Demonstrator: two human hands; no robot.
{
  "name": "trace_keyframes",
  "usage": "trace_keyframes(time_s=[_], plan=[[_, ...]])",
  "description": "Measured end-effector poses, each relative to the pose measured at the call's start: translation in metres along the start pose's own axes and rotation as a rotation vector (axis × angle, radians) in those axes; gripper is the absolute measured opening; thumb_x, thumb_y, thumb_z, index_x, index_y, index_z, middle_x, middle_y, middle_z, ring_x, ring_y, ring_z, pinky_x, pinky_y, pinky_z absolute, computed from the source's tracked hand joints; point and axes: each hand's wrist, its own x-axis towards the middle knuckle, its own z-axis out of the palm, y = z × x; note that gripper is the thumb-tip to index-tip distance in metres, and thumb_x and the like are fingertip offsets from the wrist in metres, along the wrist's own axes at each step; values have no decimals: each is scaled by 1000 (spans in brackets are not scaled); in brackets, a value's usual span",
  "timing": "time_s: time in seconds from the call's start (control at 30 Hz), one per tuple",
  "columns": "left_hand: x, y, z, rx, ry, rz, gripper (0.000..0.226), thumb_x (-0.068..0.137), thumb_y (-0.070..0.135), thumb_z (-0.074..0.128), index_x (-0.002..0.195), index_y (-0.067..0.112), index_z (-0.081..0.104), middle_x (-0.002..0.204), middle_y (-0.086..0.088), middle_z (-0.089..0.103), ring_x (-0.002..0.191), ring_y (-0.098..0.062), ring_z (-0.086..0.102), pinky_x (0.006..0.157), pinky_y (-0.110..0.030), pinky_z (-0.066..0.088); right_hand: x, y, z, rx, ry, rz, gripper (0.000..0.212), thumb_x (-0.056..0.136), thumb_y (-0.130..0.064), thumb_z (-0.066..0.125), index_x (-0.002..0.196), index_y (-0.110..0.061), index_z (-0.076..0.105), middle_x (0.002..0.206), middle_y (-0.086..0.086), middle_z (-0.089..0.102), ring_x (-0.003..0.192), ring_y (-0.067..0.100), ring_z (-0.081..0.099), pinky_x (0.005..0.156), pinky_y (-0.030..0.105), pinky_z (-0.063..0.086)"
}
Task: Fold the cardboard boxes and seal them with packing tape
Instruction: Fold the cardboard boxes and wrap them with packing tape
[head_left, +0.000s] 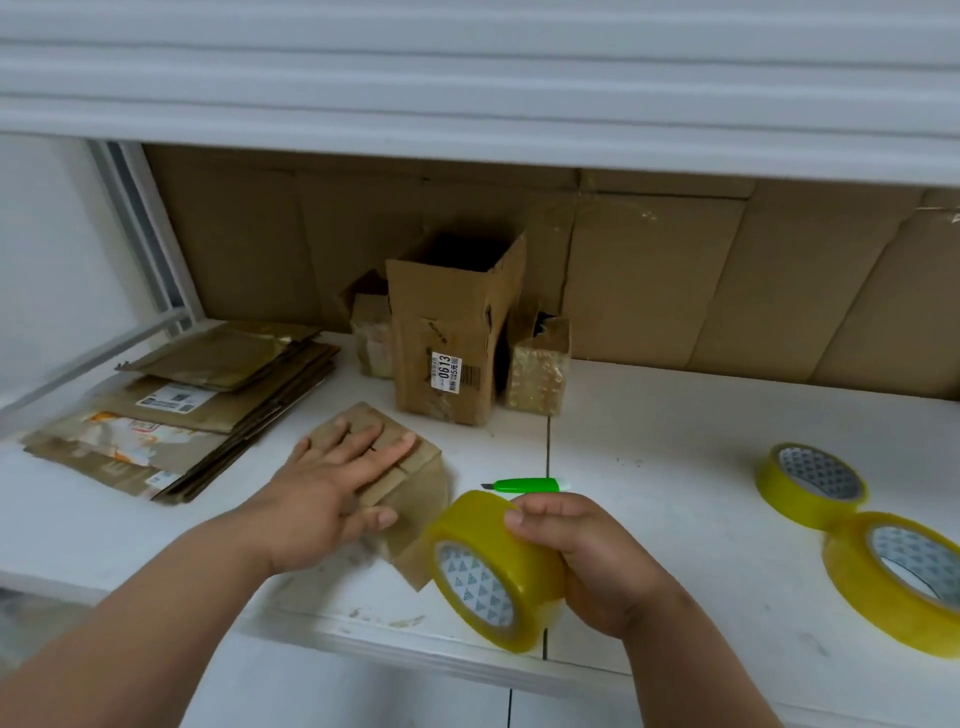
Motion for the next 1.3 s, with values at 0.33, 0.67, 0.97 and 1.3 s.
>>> trace_keyframes(time_s=[0.33, 0.67, 0.97, 1.3], plan=[[1, -11, -6, -321, 69, -79, 42, 95, 59, 34, 137, 60, 31, 164, 12, 14, 152, -11, -5, 122, -36, 6, 3, 8, 39, -63, 40, -17, 9, 83, -21, 73, 86, -12, 71, 86, 11, 67, 85, 25, 61, 79, 35, 43], [14, 11, 13, -394, 383, -226, 42, 84, 50, 70, 125, 41, 64, 154, 8, 41, 150, -19, 17, 117, -42, 28, -16, 19, 39, -46, 24, -53, 32, 75, -24, 68, 100, -5, 69, 91, 12, 67, 85, 22, 59, 75, 26, 45], [18, 5, 11, -381, 383, -189, 38, 93, 43, 63, 130, 37, 62, 155, 0, 40, 150, -24, 19, 118, -39, 24, -16, 28, 54, -20, -24, -72, 31, 73, -17, 66, 103, -10, 72, 95, 12, 71, 88, 24, 63, 79, 32, 48], [22, -9, 2, -389, 395, -154, 39, 95, 38, 61, 133, 30, 61, 156, -1, 39, 150, -21, 19, 123, -38, 15, 2, 26, 34, 40, -141, -17, 30, 78, -21, 66, 105, -7, 68, 98, 16, 68, 92, 31, 58, 83, 38, 44]])
